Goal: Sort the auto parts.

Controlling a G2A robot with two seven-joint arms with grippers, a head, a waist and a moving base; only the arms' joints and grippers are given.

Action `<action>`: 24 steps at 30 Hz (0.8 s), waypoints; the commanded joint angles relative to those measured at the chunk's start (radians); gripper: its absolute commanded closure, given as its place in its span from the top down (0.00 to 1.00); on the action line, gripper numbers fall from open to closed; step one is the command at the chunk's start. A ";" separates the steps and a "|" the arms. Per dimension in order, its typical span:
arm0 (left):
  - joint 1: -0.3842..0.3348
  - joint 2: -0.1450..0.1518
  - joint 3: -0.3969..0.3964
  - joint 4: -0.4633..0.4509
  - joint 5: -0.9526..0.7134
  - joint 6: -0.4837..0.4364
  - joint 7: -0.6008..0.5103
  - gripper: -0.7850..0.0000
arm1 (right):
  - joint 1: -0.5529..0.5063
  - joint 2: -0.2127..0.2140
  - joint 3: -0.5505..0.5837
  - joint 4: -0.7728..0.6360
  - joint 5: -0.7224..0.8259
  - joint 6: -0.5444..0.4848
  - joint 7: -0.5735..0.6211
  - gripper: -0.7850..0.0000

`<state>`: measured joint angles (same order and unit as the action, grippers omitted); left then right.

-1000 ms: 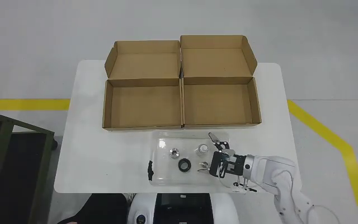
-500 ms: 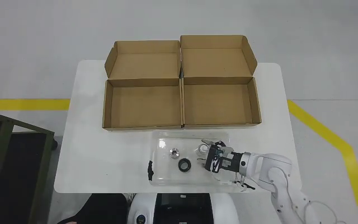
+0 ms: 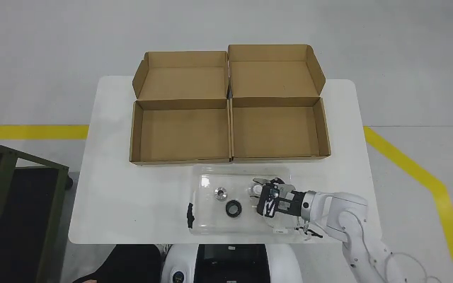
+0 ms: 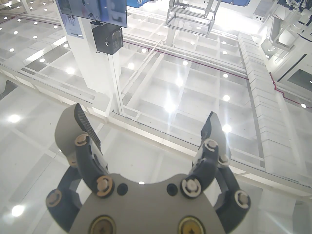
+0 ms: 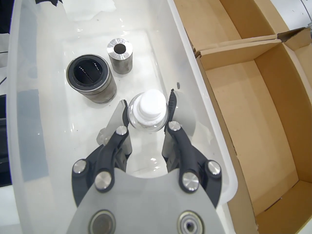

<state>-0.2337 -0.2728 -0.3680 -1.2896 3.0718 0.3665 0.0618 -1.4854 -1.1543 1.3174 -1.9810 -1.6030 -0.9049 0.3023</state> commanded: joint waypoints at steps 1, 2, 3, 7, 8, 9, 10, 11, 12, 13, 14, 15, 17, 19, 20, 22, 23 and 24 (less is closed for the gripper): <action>0.000 0.000 0.000 0.000 0.000 0.000 0.000 1.00 | -0.010 0.003 0.006 -0.021 0.007 -0.001 -0.004 0.00; 0.000 0.000 0.000 0.000 0.000 0.000 0.000 1.00 | -0.014 0.004 0.008 -0.033 0.010 -0.003 -0.006 0.00; 0.000 0.000 0.000 0.000 0.000 0.000 0.000 1.00 | -0.018 0.006 0.010 -0.046 0.012 -0.007 -0.009 0.00; 0.000 0.000 0.000 0.000 0.000 0.000 0.000 1.00 | -0.036 0.012 0.023 -0.098 0.031 -0.020 -0.031 0.00; 0.000 0.000 0.000 0.000 0.000 0.000 0.000 1.00 | -0.039 0.013 0.027 -0.111 0.039 -0.020 -0.040 0.00; 0.000 0.000 0.000 0.000 0.000 0.000 0.000 1.00 | -0.043 0.015 0.031 -0.123 0.043 -0.021 -0.047 0.00; 0.000 0.000 0.000 0.000 0.000 0.000 0.000 1.00 | -0.046 0.016 0.034 -0.134 0.046 -0.019 -0.053 0.00; 0.000 0.000 0.000 0.000 0.000 0.000 0.000 1.00 | -0.048 0.017 0.035 -0.147 0.046 -0.018 -0.059 0.00; 0.000 0.000 0.000 0.000 0.000 0.000 0.000 1.00 | -0.050 0.018 0.035 -0.157 0.049 -0.018 -0.069 0.00; 0.000 0.000 0.000 0.000 0.000 0.000 0.000 1.00 | -0.051 0.019 0.035 -0.165 0.051 -0.014 -0.077 0.00; 0.000 0.000 0.000 0.000 0.000 0.000 0.000 1.00 | -0.051 0.020 0.034 -0.172 0.053 -0.012 -0.087 0.00; 0.000 0.000 0.000 0.000 0.000 0.000 0.000 1.00 | -0.051 0.020 0.032 -0.176 0.055 -0.008 -0.097 0.00; 0.000 0.000 0.000 0.000 0.000 0.000 0.000 1.00 | -0.048 0.021 0.025 -0.180 0.066 -0.005 -0.118 0.00; 0.000 0.000 0.000 0.000 0.000 0.000 0.000 1.00 | -0.038 0.021 0.016 -0.173 0.098 -0.005 -0.149 0.00; 0.000 0.000 0.000 0.000 0.000 0.000 0.000 1.00 | -0.031 0.021 0.012 -0.171 0.112 -0.003 -0.162 0.00; 0.000 0.000 0.000 0.000 0.000 0.000 0.000 1.00 | -0.016 0.020 0.004 -0.162 0.148 0.003 -0.185 0.00; 0.000 0.000 0.000 0.000 0.000 0.000 0.000 1.00 | -0.004 0.019 0.000 -0.160 0.164 0.007 -0.196 0.00; 0.000 0.000 0.000 0.000 0.000 0.000 0.000 1.00 | 0.007 0.018 -0.004 -0.151 0.193 0.018 -0.216 0.00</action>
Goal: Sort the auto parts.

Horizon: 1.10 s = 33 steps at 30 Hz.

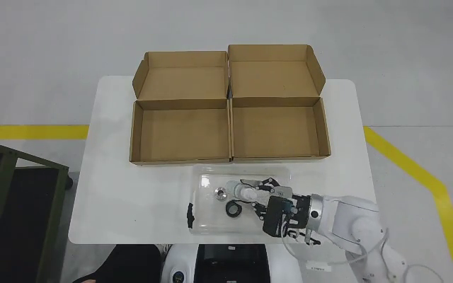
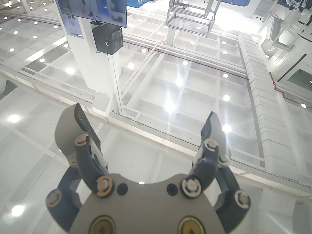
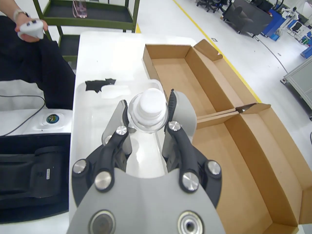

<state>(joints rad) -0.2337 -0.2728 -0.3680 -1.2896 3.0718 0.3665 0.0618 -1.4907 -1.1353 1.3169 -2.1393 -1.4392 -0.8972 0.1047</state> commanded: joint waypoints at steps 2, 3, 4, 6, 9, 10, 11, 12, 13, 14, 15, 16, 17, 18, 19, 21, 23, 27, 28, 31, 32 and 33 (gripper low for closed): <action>0.000 0.000 0.000 0.000 0.000 0.000 0.000 1.00 | 0.039 -0.004 -0.009 0.030 0.094 0.028 -0.050 0.00; 0.000 0.000 0.000 0.000 0.000 0.000 0.000 1.00 | 0.053 -0.006 -0.012 0.041 0.124 0.034 -0.059 0.00; 0.000 0.000 0.000 0.000 0.000 0.000 0.000 1.00 | 0.065 -0.007 -0.015 0.049 0.151 0.038 -0.065 0.00; 0.000 0.000 0.000 0.000 0.000 0.000 0.000 1.00 | 0.086 -0.009 -0.019 0.063 0.209 0.053 -0.077 0.00; 0.000 0.000 0.000 0.000 0.000 0.000 0.000 1.00 | 0.110 -0.011 -0.021 0.082 0.290 0.070 -0.090 0.00; 0.000 0.000 0.000 0.000 0.000 0.000 0.000 1.00 | 0.116 -0.012 -0.021 0.088 0.317 0.074 -0.094 0.00; 0.000 0.000 0.000 0.000 0.000 0.000 0.000 1.00 | 0.121 -0.012 -0.021 0.093 0.342 0.076 -0.095 0.00; 0.000 0.000 0.000 0.000 0.000 0.000 0.000 1.00 | 0.126 -0.012 -0.019 0.098 0.364 0.080 -0.097 0.00; 0.000 0.000 0.000 0.000 0.000 0.000 0.000 1.00 | 0.129 -0.012 -0.017 0.104 0.391 0.083 -0.101 0.00; 0.000 0.000 0.000 0.000 0.000 0.000 0.000 1.00 | 0.132 -0.013 -0.015 0.112 0.418 0.083 -0.106 0.00; 0.000 0.000 0.000 0.000 0.000 0.000 0.000 1.00 | 0.135 -0.012 -0.012 0.119 0.445 0.083 -0.110 0.00; 0.000 0.000 0.000 0.000 0.000 0.000 0.000 1.00 | 0.137 -0.012 -0.009 0.128 0.474 0.081 -0.116 0.00; 0.000 0.000 0.000 0.000 0.000 0.000 0.000 1.00 | 0.140 -0.012 -0.006 0.136 0.504 0.078 -0.120 0.00; 0.000 0.000 0.000 0.000 0.000 0.000 0.000 1.00 | 0.142 -0.012 -0.002 0.146 0.537 0.079 -0.126 0.00; 0.000 0.000 0.000 0.000 0.000 0.000 0.000 1.00 | 0.144 -0.012 0.004 0.156 0.566 0.078 -0.129 0.00; 0.000 0.000 0.000 0.000 0.000 0.000 0.000 1.00 | 0.149 -0.010 0.016 0.167 0.607 0.070 -0.125 0.00; 0.000 0.000 0.000 0.000 0.000 0.000 0.000 1.00 | 0.153 -0.008 0.025 0.170 0.633 0.063 -0.118 0.00; 0.000 0.000 0.000 0.000 0.000 0.000 0.000 1.00 | 0.152 -0.006 0.035 0.169 0.672 0.051 -0.107 0.00; 0.000 0.000 0.000 0.000 0.000 0.000 0.000 1.00 | 0.151 -0.005 0.036 0.169 0.680 0.049 -0.105 0.00; 0.000 0.000 0.000 0.000 0.000 0.000 0.000 1.00 | 0.153 -0.005 0.034 0.174 0.704 0.043 -0.101 0.00; 0.000 0.000 0.000 0.000 0.000 0.000 0.000 1.00 | 0.156 -0.005 0.032 0.178 0.709 0.040 -0.097 0.00; 0.000 0.000 0.000 0.000 0.000 0.000 0.000 1.00 | 0.159 -0.005 0.030 0.182 0.713 0.039 -0.094 0.00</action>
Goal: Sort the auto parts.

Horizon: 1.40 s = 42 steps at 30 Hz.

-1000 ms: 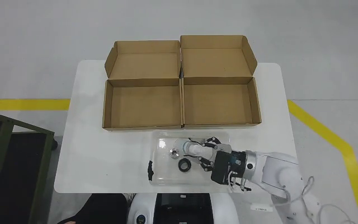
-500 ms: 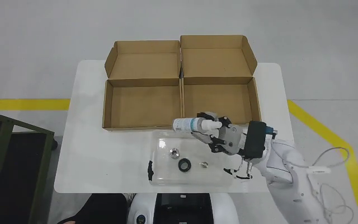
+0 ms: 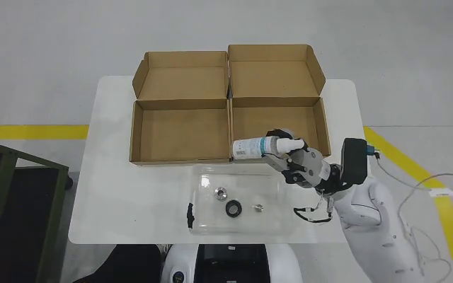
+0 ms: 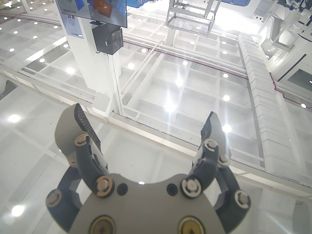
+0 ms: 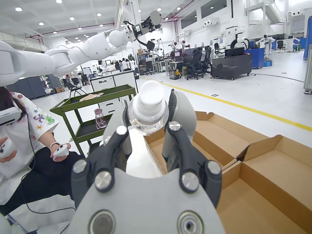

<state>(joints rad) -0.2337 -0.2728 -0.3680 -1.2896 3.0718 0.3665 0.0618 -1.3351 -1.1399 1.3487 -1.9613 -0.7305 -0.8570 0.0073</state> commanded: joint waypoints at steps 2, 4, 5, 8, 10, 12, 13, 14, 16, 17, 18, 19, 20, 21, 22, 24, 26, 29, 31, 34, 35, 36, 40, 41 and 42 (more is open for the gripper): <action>0.000 0.000 0.000 0.000 0.000 0.000 0.000 1.00 | 0.011 0.000 0.004 0.008 -0.023 0.028 0.015 0.00; 0.000 0.000 0.000 0.000 0.000 0.000 0.000 1.00 | 0.011 -0.001 -0.003 0.011 -0.036 0.044 0.012 0.00; 0.000 0.000 0.000 0.000 0.000 0.000 0.000 1.00 | 0.015 -0.002 -0.003 0.013 -0.055 0.059 0.016 0.00; 0.000 0.000 0.000 0.000 0.000 0.000 0.000 1.00 | 0.025 -0.003 -0.012 0.021 -0.111 0.092 0.032 0.00; 0.000 0.000 0.000 0.000 0.000 0.000 0.000 1.00 | 0.035 -0.004 -0.021 0.033 -0.149 0.121 0.043 0.00; 0.000 0.000 0.000 0.000 0.000 0.000 0.000 1.00 | 0.051 -0.006 -0.030 0.053 -0.184 0.154 0.054 0.00; 0.000 0.000 0.000 0.000 0.000 0.000 0.000 1.00 | 0.060 -0.007 -0.039 0.068 -0.191 0.165 0.060 0.00; 0.000 0.000 0.000 0.000 0.000 0.000 0.000 1.00 | 0.072 -0.008 -0.046 0.085 -0.198 0.178 0.071 0.00; 0.000 0.000 0.000 0.000 0.000 0.000 0.000 1.00 | 0.104 -0.010 -0.055 0.113 -0.237 0.211 0.104 0.00; 0.000 0.000 0.000 0.000 0.000 0.000 0.000 1.00 | 0.118 -0.011 -0.061 0.127 -0.251 0.224 0.117 0.00; 0.000 0.000 0.000 0.000 0.000 0.000 0.000 1.00 | 0.132 -0.012 -0.067 0.139 -0.263 0.237 0.131 0.00; 0.000 0.000 0.000 0.000 0.000 0.000 0.000 1.00 | 0.146 -0.013 -0.073 0.152 -0.273 0.249 0.144 0.00; 0.000 0.000 0.000 0.000 0.000 0.000 0.000 1.00 | 0.160 -0.013 -0.078 0.166 -0.284 0.259 0.157 0.00; 0.000 0.000 0.000 0.000 0.000 0.000 0.000 1.00 | 0.174 -0.014 -0.084 0.179 -0.293 0.267 0.168 0.00; 0.000 0.000 0.000 0.000 0.000 0.000 0.000 1.00 | 0.187 -0.016 -0.089 0.192 -0.298 0.277 0.176 0.00; 0.000 0.000 0.000 0.000 0.000 0.000 0.000 1.00 | 0.210 -0.018 -0.100 0.215 -0.312 0.292 0.195 0.00; 0.000 0.000 0.000 0.000 0.000 0.000 0.000 1.00 | 0.232 -0.019 -0.112 0.237 -0.334 0.306 0.223 0.00; 0.000 0.000 0.000 0.000 0.000 0.000 0.000 1.00 | 0.262 -0.022 -0.139 0.273 -0.357 0.315 0.267 0.00; 0.000 0.000 0.000 0.000 0.000 0.000 0.000 1.00 | 0.280 -0.026 -0.158 0.299 -0.364 0.325 0.285 0.00; 0.000 0.000 0.000 0.000 0.000 0.000 0.000 1.00 | 0.305 -0.031 -0.185 0.349 -0.375 0.340 0.299 0.00; 0.000 0.000 0.000 0.000 0.000 0.000 0.000 1.00 | 0.313 -0.033 -0.194 0.367 -0.377 0.346 0.300 0.00; 0.000 0.000 0.000 0.000 0.000 0.000 0.000 1.00 | 0.321 -0.036 -0.204 0.386 -0.376 0.346 0.299 0.00; 0.000 0.000 0.000 0.000 0.000 0.000 0.000 1.00 | 0.357 -0.044 -0.246 0.452 -0.394 0.333 0.302 0.00; 0.000 0.000 0.000 0.000 0.000 0.000 0.000 1.00 | 0.363 -0.046 -0.253 0.466 -0.394 0.334 0.301 0.00; 0.000 0.000 0.000 0.000 0.000 0.000 0.000 1.00 | 0.371 -0.048 -0.260 0.479 -0.403 0.340 0.304 0.00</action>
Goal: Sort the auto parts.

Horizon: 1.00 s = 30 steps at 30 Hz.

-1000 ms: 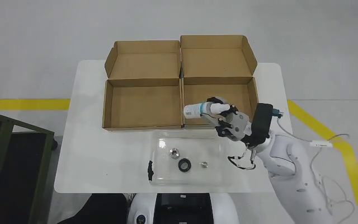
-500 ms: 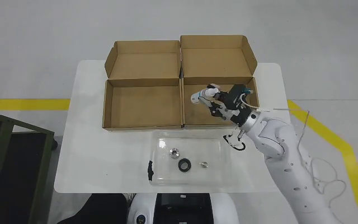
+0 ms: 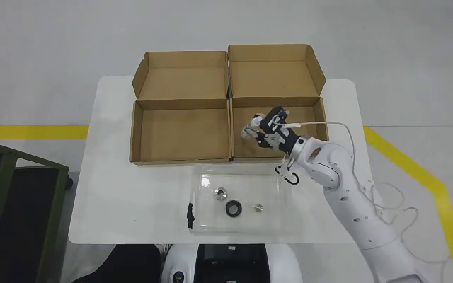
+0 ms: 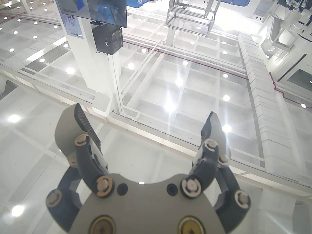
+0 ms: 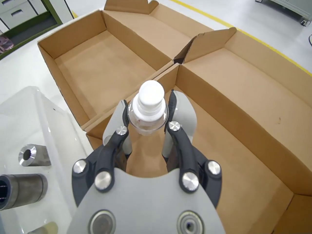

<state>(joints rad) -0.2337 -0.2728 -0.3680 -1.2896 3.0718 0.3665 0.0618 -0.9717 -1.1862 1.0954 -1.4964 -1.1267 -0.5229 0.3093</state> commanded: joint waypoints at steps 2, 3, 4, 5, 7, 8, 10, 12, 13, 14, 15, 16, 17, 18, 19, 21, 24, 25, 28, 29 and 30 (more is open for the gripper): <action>0.000 0.000 0.000 0.000 0.000 0.000 0.000 1.00 | 0.020 -0.005 -0.019 0.036 -0.016 0.013 0.001 0.00; 0.000 0.000 0.000 0.000 0.000 0.000 0.000 1.00 | 0.028 -0.007 -0.024 0.046 -0.025 0.016 0.006 0.00; 0.000 0.000 0.000 0.000 0.000 0.000 0.000 1.00 | 0.033 -0.008 -0.030 0.051 -0.035 0.020 0.009 0.00; 0.000 0.000 0.000 0.000 0.000 0.000 0.000 1.00 | 0.036 -0.009 -0.035 0.056 -0.039 0.021 0.010 0.02; 0.000 0.000 0.000 0.000 0.000 0.000 0.000 1.00 | 0.043 -0.011 -0.042 0.065 -0.050 0.026 0.017 0.22; 0.000 0.000 0.000 0.000 0.000 0.000 0.000 1.00 | 0.045 -0.012 -0.045 0.069 -0.051 0.026 0.017 0.26; 0.000 0.000 0.000 0.000 0.000 0.000 0.000 1.00 | 0.051 -0.014 -0.051 0.076 -0.058 0.026 0.028 0.33; 0.000 0.000 0.000 0.000 0.000 0.000 0.000 1.00 | 0.054 -0.015 -0.056 0.081 -0.058 0.027 0.031 0.36; 0.000 0.000 0.000 0.000 0.000 0.000 0.000 1.00 | 0.056 -0.016 -0.057 0.083 -0.059 0.026 0.033 0.39; 0.000 0.000 0.000 0.000 0.000 0.000 0.000 1.00 | 0.057 -0.016 -0.060 0.083 -0.060 0.025 0.034 0.42; 0.000 0.000 0.000 0.000 0.000 0.000 0.000 1.00 | 0.057 -0.017 -0.061 0.081 -0.060 0.025 0.034 0.45; 0.000 0.000 0.000 0.000 0.000 0.000 0.000 1.00 | 0.056 -0.018 -0.060 0.078 -0.054 0.024 0.027 0.49; 0.000 0.000 0.000 0.000 0.000 0.000 0.000 1.00 | 0.054 -0.018 -0.055 0.074 -0.046 0.028 0.014 0.68; 0.000 0.000 0.000 0.000 0.000 0.000 0.000 1.00 | 0.051 -0.017 -0.051 0.073 -0.045 0.026 0.010 0.83; 0.000 0.000 0.000 0.000 0.000 0.000 0.000 1.00 | 0.048 -0.016 -0.047 0.067 -0.040 0.019 0.005 0.89; 0.000 0.000 0.000 0.000 0.000 0.000 0.000 1.00 | 0.040 -0.013 -0.034 0.049 -0.035 0.007 -0.002 1.00; 0.000 0.000 0.000 0.000 0.000 0.000 0.000 1.00 | 0.017 -0.006 -0.001 0.002 -0.023 -0.012 -0.017 1.00; 0.000 0.000 0.000 0.000 0.000 0.000 0.000 1.00 | 0.006 -0.002 0.012 -0.021 -0.024 -0.019 -0.019 1.00; 0.000 0.000 0.000 0.000 0.000 0.000 0.000 1.00 | -0.041 0.010 0.058 -0.102 -0.004 -0.062 -0.031 1.00; 0.000 0.000 0.000 0.000 0.000 0.000 0.000 1.00 | -0.058 0.015 0.075 -0.131 0.006 -0.084 -0.034 1.00; 0.000 0.000 0.000 0.000 0.000 0.000 0.000 1.00 | -0.076 0.020 0.092 -0.162 0.008 -0.103 -0.031 1.00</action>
<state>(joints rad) -0.2337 -0.2728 -0.3680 -1.2896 3.0718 0.3665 0.0618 -1.0278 -1.1714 1.1680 -1.6233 -1.1240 -0.6030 0.2766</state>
